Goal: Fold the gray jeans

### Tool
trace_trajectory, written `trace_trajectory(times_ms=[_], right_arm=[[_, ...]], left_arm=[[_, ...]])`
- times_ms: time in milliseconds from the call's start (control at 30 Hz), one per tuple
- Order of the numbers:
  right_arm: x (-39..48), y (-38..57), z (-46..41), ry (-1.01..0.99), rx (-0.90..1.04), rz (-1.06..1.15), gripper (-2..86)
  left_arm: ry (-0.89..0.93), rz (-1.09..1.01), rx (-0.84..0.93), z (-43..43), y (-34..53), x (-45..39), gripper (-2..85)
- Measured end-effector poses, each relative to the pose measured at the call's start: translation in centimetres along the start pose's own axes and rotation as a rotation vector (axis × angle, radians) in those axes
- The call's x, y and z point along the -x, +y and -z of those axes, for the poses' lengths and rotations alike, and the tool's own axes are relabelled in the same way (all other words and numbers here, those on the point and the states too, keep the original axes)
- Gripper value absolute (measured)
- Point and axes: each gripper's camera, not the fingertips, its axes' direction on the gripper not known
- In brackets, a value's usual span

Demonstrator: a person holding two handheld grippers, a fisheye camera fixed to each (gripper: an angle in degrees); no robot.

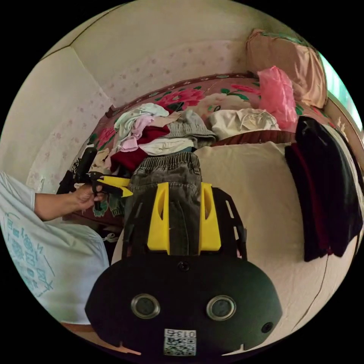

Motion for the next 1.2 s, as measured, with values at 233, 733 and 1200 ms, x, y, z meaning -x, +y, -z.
trace_trajectory(times_ms=[233,733,1200], right_arm=[[-4.5,-7.9,-8.0,-0.101,0.297,-0.018,13.6],[1.3,-5.0,-2.2,-0.050,0.173,0.430,5.6],[10.2,20.1,18.0,0.340,-0.089,0.506,6.3]], left_arm=[[0.161,0.091,0.024,-0.7,-2.8,4.4,16.7],[0.280,0.060,-0.037,3.5,0.3,0.6,5.7],[0.211,-0.946,0.027,3.4,13.3,-30.0,5.5]])
